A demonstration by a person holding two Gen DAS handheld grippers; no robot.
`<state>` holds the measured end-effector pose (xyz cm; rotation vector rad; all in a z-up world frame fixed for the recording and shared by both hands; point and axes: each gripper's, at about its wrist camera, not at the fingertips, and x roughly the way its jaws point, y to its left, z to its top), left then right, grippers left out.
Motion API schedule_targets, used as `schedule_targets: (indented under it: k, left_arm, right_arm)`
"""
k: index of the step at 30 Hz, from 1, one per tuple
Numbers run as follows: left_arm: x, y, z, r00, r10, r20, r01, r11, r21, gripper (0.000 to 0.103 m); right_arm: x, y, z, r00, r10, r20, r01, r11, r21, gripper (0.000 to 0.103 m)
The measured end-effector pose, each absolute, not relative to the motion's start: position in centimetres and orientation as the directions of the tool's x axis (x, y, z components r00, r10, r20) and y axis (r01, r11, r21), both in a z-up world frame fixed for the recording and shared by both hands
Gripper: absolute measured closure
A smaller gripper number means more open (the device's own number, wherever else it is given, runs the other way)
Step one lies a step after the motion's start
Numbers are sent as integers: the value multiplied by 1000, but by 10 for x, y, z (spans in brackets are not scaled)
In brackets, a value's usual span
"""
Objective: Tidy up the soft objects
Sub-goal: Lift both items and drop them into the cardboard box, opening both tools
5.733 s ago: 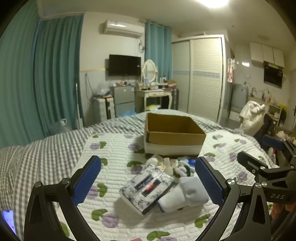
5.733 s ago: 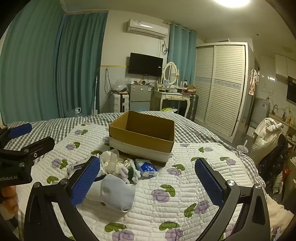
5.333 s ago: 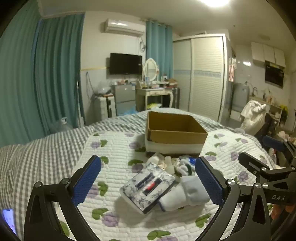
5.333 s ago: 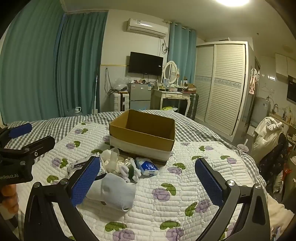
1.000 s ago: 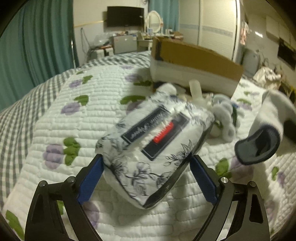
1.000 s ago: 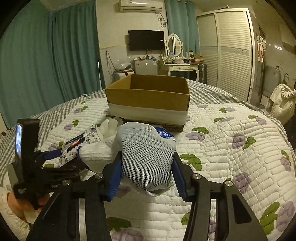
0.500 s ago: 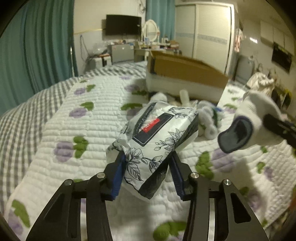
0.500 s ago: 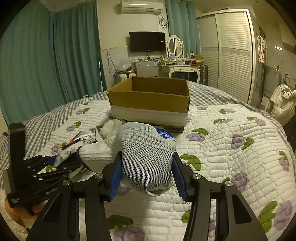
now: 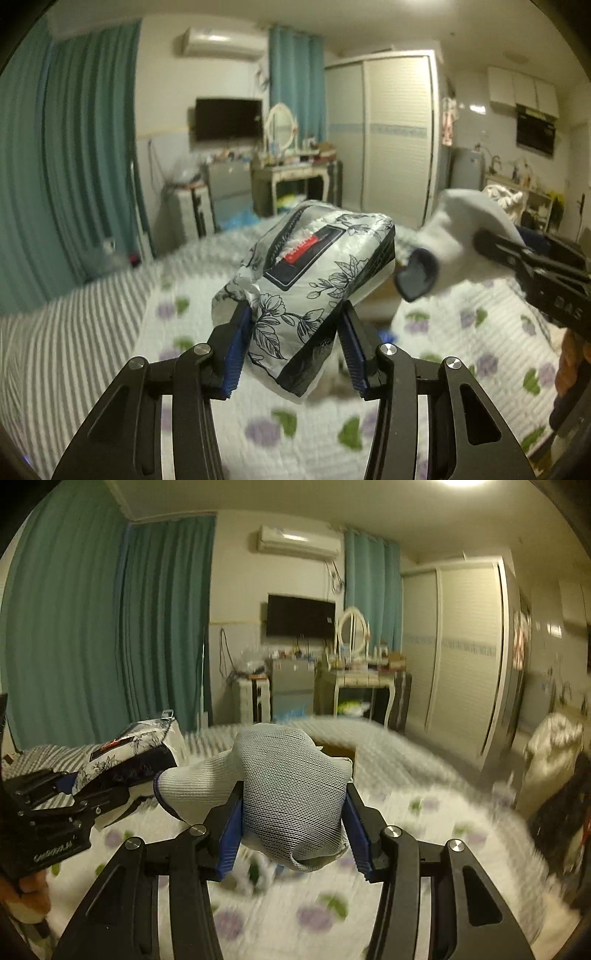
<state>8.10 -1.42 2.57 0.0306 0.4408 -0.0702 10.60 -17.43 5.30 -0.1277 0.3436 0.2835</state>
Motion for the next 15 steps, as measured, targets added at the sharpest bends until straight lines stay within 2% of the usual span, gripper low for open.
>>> schedule_targets:
  k: [3, 7, 11, 15]
  left_arm:
    - [115, -21, 42, 910, -59, -411, 81, 996, 38, 57]
    - [166, -29, 45, 910, -15, -413, 56, 995, 87, 57]
    - [215, -29, 32, 891, -17, -454, 56, 996, 72, 57]
    - [254, -33, 8, 867, -11, -499, 58, 995, 79, 57]
  right_arm:
    - [134, -169, 76, 914, 245, -325, -293, 950, -109, 53]
    - [190, -164, 92, 911, 231, -343, -286, 950, -121, 53]
    - [245, -165, 78, 898, 214, -384, -273, 956, -105, 53]
    - [296, -166, 42, 861, 194, -470, -268, 959, -95, 53]
